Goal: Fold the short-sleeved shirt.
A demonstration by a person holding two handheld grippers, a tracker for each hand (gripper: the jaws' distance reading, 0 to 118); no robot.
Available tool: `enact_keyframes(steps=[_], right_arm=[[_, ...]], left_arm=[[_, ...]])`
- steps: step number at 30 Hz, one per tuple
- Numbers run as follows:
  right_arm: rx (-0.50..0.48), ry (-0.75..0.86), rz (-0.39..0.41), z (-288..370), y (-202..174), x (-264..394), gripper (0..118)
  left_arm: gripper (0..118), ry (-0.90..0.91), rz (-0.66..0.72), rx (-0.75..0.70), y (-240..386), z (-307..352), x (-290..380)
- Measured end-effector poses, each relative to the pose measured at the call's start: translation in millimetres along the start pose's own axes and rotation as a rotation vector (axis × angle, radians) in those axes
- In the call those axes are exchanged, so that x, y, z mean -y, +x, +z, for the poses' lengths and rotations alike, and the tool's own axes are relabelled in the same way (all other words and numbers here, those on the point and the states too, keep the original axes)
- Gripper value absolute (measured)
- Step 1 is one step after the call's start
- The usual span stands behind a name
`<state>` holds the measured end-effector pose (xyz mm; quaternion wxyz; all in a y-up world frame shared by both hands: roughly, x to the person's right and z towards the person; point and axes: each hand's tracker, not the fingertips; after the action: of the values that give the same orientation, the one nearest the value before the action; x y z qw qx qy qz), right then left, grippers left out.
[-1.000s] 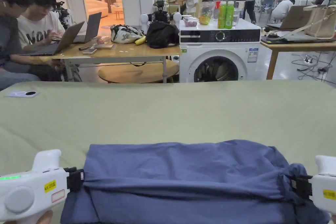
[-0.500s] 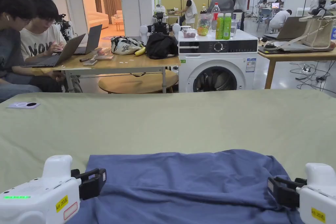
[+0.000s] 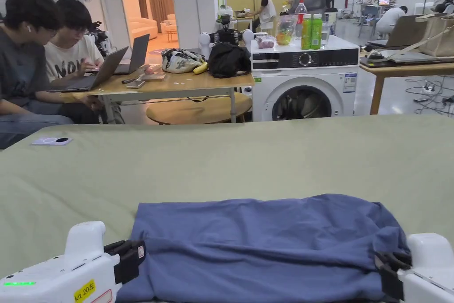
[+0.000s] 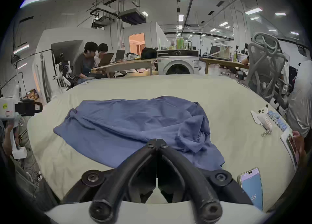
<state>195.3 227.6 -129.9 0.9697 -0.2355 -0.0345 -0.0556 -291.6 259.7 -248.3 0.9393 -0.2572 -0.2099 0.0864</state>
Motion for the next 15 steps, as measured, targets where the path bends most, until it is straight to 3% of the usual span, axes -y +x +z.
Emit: enact_keyframes(steps=[1, 2, 5, 8, 11, 12, 15], right_arm=[[-0.008, 0.001, -0.001, 3.3, 2.0, -0.1, 0], [-0.016, 0.001, -0.002, 6.7, 4.2, -0.2, 0], [-0.028, -0.007, -0.011, 12.7, 11.4, 1.4, 0], [-0.034, -0.031, -0.052, 14.1, 22.0, 5.2, 0], [-0.008, -0.055, -0.065, 16.5, 33.3, 10.1, 0], [0.010, -0.068, -0.061, 17.2, 37.3, 12.1, 0], [0.088, -0.106, -0.042, 17.3, 52.3, 18.9, 0]], left_arm=[[37, -0.026, 0.037, 0.019, -13.8, -2.0, -1.2], [51, -0.058, 0.056, -0.017, -24.7, -5.9, -1.4], [62, -0.134, 0.073, -0.110, -48.0, -24.5, 5.8], [61, -0.242, 0.133, -0.124, -62.9, -62.2, 21.3], [56, -0.349, 0.094, -0.201, -69.1, -101.4, 31.1], [39, -0.395, 0.092, -0.218, -66.2, -109.2, 35.9], [16, -0.362, -0.017, -0.242, -51.5, -110.6, 33.0]])
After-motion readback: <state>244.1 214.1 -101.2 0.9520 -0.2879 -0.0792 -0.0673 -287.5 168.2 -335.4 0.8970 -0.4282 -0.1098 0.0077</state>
